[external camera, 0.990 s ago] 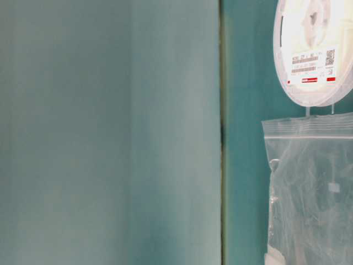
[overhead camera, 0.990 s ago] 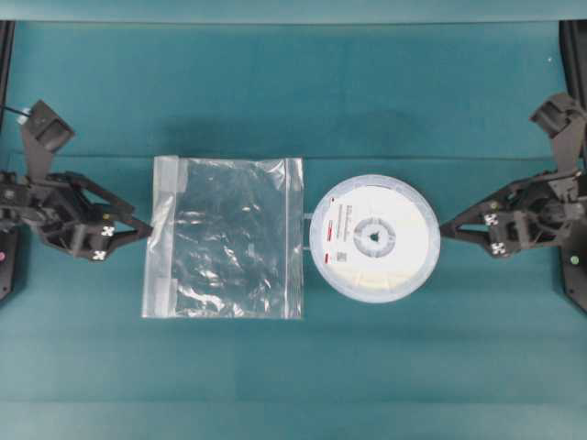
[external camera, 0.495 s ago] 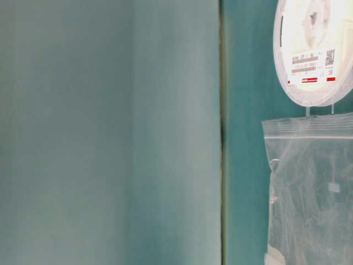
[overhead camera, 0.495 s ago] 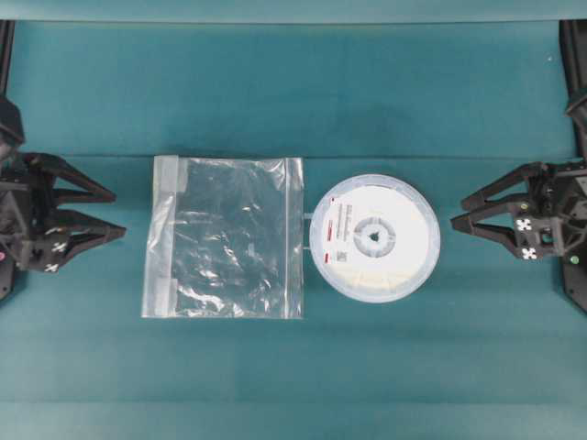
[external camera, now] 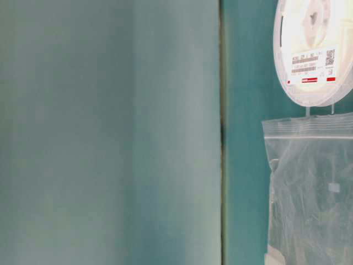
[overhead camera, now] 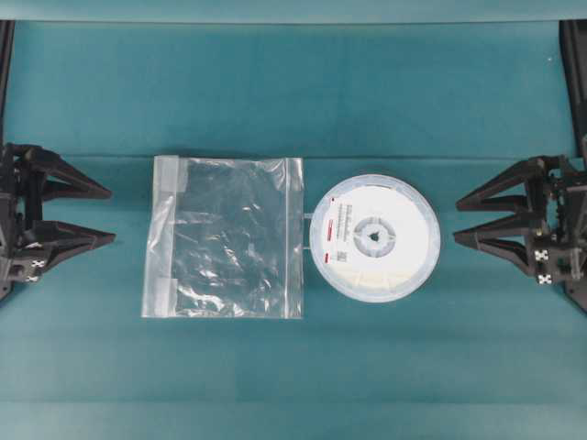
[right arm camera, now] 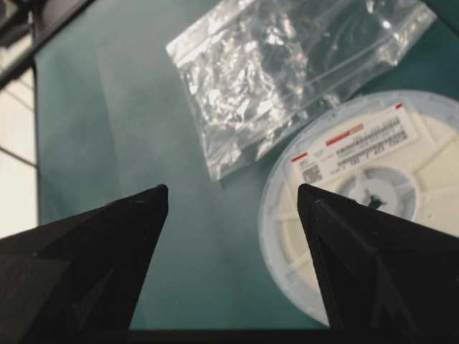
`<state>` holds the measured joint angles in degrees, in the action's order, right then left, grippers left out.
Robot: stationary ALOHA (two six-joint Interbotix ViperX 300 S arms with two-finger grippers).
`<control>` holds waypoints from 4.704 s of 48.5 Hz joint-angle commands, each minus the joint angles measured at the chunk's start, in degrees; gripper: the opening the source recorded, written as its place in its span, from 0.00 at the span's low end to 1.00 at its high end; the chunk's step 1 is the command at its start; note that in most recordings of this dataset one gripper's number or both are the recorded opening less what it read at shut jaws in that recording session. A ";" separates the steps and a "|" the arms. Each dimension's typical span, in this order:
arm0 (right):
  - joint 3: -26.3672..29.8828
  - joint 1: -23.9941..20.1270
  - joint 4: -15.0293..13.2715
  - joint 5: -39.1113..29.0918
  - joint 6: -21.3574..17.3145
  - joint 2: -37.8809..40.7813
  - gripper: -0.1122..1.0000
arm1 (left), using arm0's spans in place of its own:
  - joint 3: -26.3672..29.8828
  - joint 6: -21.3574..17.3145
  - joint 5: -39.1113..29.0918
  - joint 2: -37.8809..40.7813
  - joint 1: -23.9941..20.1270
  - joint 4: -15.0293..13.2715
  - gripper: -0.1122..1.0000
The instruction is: Take out the reel from the clear zip bag.
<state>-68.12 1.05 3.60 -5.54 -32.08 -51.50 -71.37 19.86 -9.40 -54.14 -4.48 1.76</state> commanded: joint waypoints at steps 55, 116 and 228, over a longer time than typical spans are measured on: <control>2.29 -0.35 -15.12 4.48 10.20 -4.22 0.92 | 3.78 -8.44 0.53 -4.66 0.44 0.18 0.91; 2.55 -0.26 -15.12 5.27 10.20 -5.89 0.92 | 4.57 -8.53 0.62 -6.24 0.44 0.18 0.91; 2.46 -0.26 -15.12 5.01 10.11 -6.15 0.92 | 4.48 -8.44 0.44 -6.24 0.62 0.18 0.91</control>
<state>-66.97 0.88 -11.25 -0.70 -22.50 -57.83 -68.20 11.43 -9.23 -60.56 -3.96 1.76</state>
